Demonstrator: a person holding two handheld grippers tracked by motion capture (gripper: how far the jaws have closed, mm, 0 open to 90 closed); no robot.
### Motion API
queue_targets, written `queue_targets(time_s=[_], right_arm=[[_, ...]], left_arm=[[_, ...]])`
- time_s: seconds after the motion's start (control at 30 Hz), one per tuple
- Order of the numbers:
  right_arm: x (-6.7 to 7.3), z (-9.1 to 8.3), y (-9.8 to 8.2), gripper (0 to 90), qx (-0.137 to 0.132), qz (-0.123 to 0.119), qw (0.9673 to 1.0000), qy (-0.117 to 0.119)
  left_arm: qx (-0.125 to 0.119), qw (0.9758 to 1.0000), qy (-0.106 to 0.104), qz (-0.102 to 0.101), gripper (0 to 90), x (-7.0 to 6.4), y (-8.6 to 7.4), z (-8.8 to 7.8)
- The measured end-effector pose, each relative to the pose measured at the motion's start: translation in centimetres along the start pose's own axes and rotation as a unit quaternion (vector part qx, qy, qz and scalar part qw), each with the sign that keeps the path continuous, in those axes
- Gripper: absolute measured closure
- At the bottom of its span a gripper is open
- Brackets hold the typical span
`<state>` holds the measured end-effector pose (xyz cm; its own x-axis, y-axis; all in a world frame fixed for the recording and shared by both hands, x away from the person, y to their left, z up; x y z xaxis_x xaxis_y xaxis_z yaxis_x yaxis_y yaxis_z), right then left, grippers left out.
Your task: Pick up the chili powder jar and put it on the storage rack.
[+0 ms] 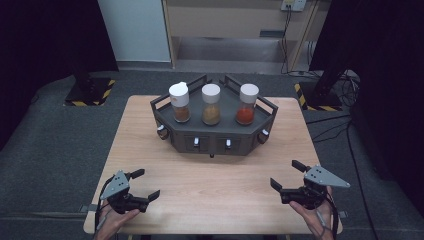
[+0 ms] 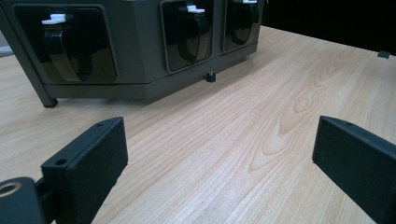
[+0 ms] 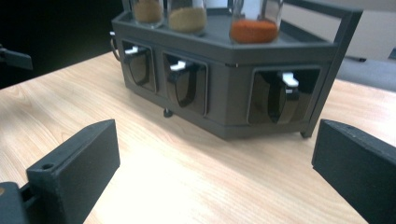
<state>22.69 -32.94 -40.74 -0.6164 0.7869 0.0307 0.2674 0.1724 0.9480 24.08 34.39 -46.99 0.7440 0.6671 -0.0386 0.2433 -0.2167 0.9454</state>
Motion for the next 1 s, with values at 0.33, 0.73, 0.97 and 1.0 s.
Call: queue_targets(time_s=[0.33, 0.73, 0.97, 1.0], right_arm=[[0.0, 0.6, -1.4, 1.0, 0.004, -0.005, 0.9999, 0.008], [0.0, 1.3, -2.2, 1.1, 0.016, -0.021, 0.9996, 0.011], [0.0, 1.4, -2.2, 1.1, 0.018, -0.023, 0.9995, 0.011], [0.0, 1.4, -2.3, 1.1, 0.018, -0.022, 0.9995, 0.011]], left_arm=[[-0.002, 1.0, 0.0, 0.001, 2.4, 0.0, 0.0, 0.0], [-0.004, 1.0, 0.0, 0.002, 2.4, -0.1, 0.0, 0.0], [-0.004, 1.0, 0.0, 0.003, 2.4, -0.1, 0.0, 0.0], [-0.004, 1.0, 0.0, 0.003, 2.4, -0.1, 0.0, 0.0]])
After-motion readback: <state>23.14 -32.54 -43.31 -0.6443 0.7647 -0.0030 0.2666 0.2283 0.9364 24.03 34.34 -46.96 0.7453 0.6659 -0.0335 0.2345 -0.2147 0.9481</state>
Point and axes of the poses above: each handheld gripper's, and its own axes: z roughly forward along the jaws, y roughly out of its top, x roughly to its left, the point moved 4 cm from there along z, roughly forward along the jaws, and after that the axes turned 1 degree about x, right-handed, at the moved point
